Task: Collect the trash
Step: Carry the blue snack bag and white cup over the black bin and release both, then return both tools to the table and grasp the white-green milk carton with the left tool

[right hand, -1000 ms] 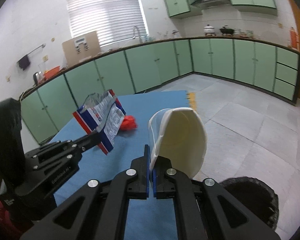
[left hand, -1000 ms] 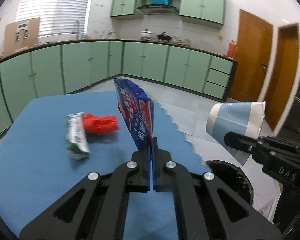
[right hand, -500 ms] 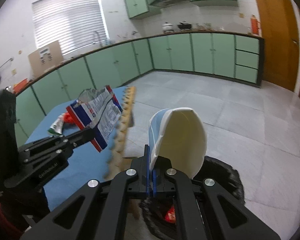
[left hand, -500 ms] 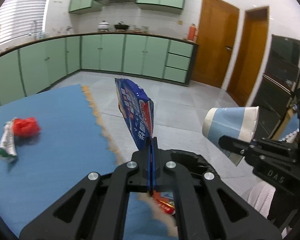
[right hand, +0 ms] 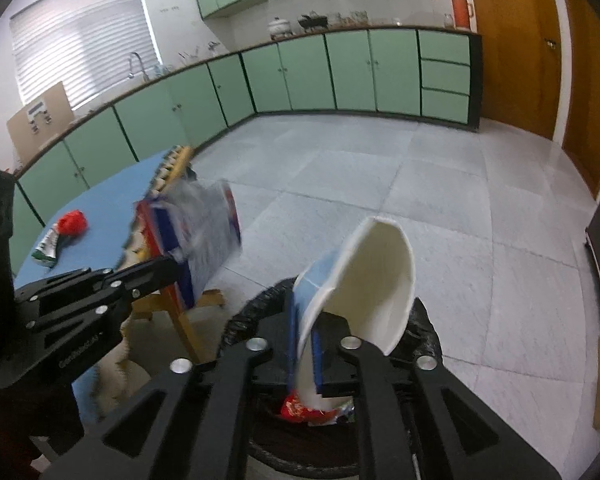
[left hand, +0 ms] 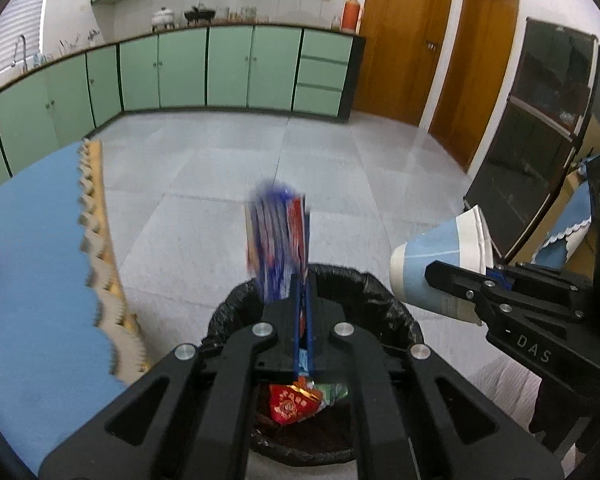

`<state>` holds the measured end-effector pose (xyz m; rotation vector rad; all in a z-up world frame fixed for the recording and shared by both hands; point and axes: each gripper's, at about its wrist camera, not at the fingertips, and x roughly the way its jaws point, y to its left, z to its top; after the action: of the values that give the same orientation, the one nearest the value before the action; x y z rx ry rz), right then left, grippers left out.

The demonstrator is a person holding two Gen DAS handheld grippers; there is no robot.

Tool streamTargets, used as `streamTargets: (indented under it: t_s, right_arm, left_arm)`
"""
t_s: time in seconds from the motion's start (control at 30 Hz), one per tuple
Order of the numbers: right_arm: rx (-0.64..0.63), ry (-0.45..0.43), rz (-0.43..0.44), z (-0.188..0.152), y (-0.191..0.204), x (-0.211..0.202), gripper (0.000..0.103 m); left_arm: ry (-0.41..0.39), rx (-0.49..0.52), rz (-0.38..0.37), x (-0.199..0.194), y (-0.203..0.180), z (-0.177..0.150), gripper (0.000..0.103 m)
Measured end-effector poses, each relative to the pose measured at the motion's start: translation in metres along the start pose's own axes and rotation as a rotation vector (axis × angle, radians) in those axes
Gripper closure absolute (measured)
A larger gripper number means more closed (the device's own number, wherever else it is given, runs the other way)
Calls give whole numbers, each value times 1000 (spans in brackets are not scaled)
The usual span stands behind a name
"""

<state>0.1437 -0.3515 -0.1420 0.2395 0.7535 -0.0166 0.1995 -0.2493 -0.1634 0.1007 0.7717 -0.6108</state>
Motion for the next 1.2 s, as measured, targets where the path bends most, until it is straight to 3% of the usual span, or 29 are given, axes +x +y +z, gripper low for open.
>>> streamTargets:
  t_s: [0.07, 0.13, 0.23, 0.43, 0.57, 0.6, 0.77, 0.97, 1.13, 1.2]
  right_arm:
    - [14, 21, -20, -2, -9, 10, 86]
    - [32, 37, -30, -2, -16, 18, 83]
    - [60, 57, -25, -9, -24, 22, 59]
    - [71, 49, -34, -7, -26, 13, 57]
    - [57, -3, -30, 0, -10, -4, 48]
    - [48, -21, -26, 3, -2, -9, 46]
    - [8, -102, 9, 17, 40, -30, 14]
    - [-68, -175, 80, 33, 104, -35, 6]
    - [-118, -226, 124, 41, 153, -25, 6]
    - [-144, -242, 147, 43, 176, -16, 6]
  left_arm:
    - [27, -5, -7, 10, 1, 2, 88]
    - [47, -8, -13, 16, 2, 4, 84]
    - [47, -13, -15, 16, 5, 5, 72]
    - [19, -43, -3, -2, 21, 11, 65]
    - [-42, -43, 46, -29, 34, 17, 53]
    - [-57, -43, 63, -37, 38, 17, 51]
    - [-141, -79, 167, -87, 75, 11, 36]
    - [-202, -154, 334, -142, 134, -3, 31]
    - [-226, -223, 486, -173, 190, -15, 30]
    - [-225, -250, 516, -179, 207, -17, 30]
